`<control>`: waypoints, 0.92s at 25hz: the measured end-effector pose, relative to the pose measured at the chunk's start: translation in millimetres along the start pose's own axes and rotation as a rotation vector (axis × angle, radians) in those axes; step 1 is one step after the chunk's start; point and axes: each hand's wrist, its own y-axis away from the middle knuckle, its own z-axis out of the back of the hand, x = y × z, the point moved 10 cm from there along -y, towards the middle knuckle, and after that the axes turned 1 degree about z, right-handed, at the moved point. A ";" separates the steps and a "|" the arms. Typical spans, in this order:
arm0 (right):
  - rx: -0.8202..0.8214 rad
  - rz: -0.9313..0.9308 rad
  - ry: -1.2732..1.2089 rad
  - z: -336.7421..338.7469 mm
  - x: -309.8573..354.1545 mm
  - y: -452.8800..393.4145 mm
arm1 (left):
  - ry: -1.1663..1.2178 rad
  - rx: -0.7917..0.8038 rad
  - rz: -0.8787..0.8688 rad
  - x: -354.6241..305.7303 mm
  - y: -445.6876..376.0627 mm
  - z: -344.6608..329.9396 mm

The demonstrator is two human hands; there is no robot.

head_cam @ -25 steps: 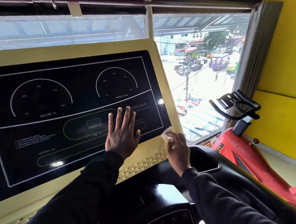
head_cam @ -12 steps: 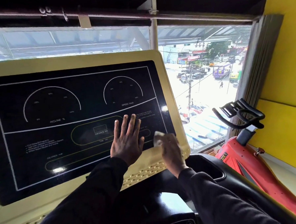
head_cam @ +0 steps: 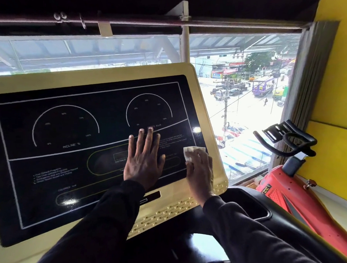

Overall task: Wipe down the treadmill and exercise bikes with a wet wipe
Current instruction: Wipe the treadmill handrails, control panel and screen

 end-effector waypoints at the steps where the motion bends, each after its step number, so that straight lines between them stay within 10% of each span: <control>1: 0.035 0.077 0.022 -6.6 14.3 3.9 | -0.004 0.000 0.001 -0.3 -0.5 -0.3; 4: 0.153 0.439 0.058 -19.1 49.7 13.7 | -0.006 0.001 0.007 0.4 0.3 -1.5; 8: -0.050 0.031 -0.018 -1.1 6.4 -29.2 | 0.007 -0.011 0.008 0.0 -0.4 0.9; 12: 0.122 0.469 0.036 -21.4 56.6 -9.5 | 0.027 -0.004 0.014 1.4 2.0 1.3; 16: -0.017 -0.014 -0.066 -2.9 5.6 -57.2 | 0.085 -0.058 0.012 6.9 -22.0 23.1; 20: 0.164 0.448 -0.034 -27.4 68.7 -37.8 | 0.021 -0.062 0.028 26.0 -44.3 23.4; 23: 0.064 0.291 -0.093 -16.4 42.9 -80.7 | -0.016 -0.055 0.021 24.4 -42.4 15.8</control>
